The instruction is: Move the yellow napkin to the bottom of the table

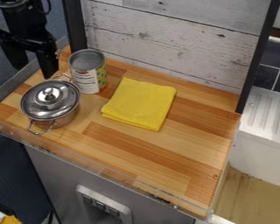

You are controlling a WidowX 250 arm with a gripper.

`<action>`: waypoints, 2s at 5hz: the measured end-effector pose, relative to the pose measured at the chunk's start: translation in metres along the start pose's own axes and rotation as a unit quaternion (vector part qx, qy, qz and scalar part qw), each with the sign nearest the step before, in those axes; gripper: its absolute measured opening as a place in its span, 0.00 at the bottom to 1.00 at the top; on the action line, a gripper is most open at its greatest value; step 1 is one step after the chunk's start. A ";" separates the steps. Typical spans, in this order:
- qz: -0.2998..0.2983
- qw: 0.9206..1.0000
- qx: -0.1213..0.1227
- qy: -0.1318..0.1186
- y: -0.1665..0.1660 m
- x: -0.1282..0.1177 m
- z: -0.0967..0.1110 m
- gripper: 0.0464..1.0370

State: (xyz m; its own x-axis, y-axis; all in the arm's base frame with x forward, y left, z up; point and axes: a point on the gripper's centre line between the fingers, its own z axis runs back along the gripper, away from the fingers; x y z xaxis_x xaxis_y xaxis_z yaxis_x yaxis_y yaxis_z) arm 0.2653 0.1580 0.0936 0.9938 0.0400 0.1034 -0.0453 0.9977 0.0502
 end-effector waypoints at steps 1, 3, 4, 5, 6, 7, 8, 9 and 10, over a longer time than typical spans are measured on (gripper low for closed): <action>0.001 1.000 -0.007 0.012 -0.002 -0.003 -0.008 0.96; -0.045 0.999 -0.027 0.006 -0.077 0.022 -0.014 0.96; -0.051 0.998 -0.025 0.011 -0.119 0.044 -0.031 0.96; -0.027 0.999 -0.026 0.015 -0.132 0.068 -0.054 0.96; -0.010 1.000 -0.021 0.019 -0.136 0.085 -0.077 0.96; -0.015 0.999 -0.017 0.027 -0.139 0.089 -0.089 0.96; -0.021 0.999 -0.015 0.039 -0.144 0.078 -0.096 0.96; -0.039 0.998 -0.008 0.056 -0.152 0.043 -0.092 0.96; -0.058 0.996 0.001 0.067 -0.154 0.003 -0.088 0.96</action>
State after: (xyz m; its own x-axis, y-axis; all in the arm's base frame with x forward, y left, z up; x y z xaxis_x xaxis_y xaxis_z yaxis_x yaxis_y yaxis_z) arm 0.2839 0.0088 -0.0011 0.9970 -0.0689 -0.0359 0.0709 0.9959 0.0558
